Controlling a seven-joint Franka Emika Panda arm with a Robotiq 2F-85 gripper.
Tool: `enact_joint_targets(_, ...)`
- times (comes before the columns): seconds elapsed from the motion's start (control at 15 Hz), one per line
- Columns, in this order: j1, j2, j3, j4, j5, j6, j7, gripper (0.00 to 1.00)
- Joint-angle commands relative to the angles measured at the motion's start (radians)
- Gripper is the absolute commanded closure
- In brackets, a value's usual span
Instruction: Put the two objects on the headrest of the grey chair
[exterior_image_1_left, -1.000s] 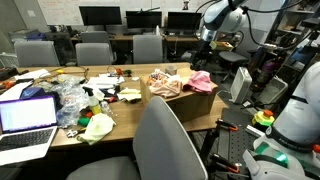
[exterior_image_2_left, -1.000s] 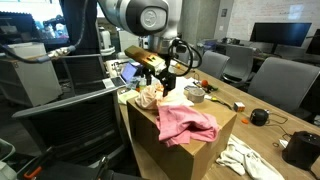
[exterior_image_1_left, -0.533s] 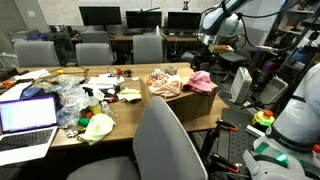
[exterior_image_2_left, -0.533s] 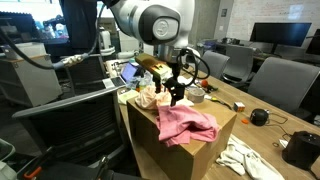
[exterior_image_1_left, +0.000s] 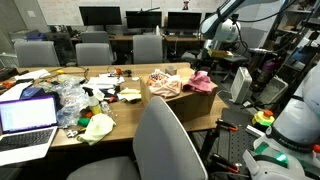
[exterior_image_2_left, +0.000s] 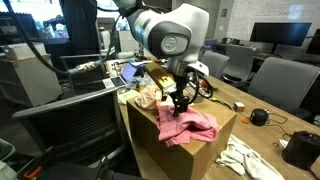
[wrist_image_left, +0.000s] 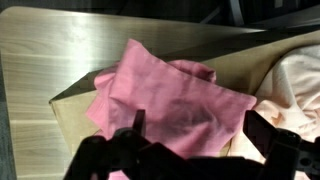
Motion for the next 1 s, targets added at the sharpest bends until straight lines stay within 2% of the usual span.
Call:
enact_joint_targets(0.0, -0.019, 0.081, 0.010, 0.063, 0.082, -0.006, -0.021, 0.00)
enact_joint_targets(0.2, -0.030, 0.139, 0.014, 0.094, 0.119, -0.001, -0.008, 0.00)
enact_joint_targets(0.93, -0.060, 0.259, 0.031, 0.166, 0.114, 0.031, 0.069, 0.00)
